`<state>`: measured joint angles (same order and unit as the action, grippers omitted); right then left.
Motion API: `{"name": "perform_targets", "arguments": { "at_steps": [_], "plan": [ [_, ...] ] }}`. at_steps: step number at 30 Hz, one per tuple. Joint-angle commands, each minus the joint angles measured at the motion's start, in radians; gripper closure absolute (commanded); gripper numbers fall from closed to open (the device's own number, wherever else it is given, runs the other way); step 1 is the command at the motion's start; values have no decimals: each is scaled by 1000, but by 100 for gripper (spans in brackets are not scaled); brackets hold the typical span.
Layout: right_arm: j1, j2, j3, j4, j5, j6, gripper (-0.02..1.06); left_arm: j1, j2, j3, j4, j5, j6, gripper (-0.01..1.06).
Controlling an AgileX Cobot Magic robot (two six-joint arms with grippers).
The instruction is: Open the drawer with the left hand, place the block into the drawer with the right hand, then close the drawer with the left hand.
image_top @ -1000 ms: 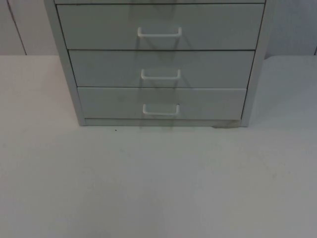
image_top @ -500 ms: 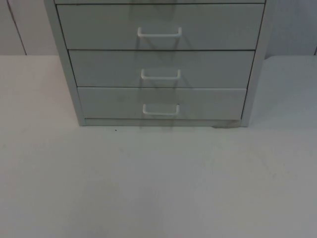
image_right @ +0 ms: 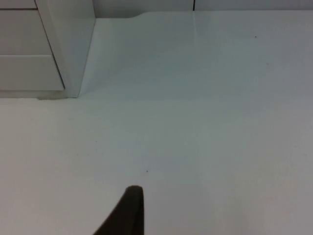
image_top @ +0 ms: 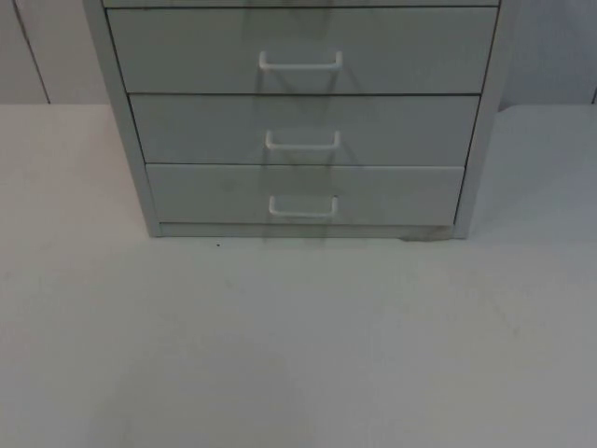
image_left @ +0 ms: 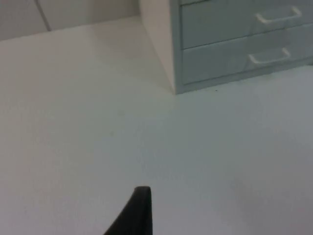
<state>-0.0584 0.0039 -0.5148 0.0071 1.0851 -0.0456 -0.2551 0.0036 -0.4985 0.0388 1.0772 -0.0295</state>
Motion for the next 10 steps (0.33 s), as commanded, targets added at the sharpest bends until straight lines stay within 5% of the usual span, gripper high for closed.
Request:
{"name": "perform_targets", "arguments": {
  "at_steps": [1,10],
  "plan": [
    [-1,-4,-1,-7,-7,4,4,75,-4,4,-9,-2,0,0],
    [-1,-4,-1,-7,-7,4,4,297,-4,4,-9,-2,0,0]
  ]
}}
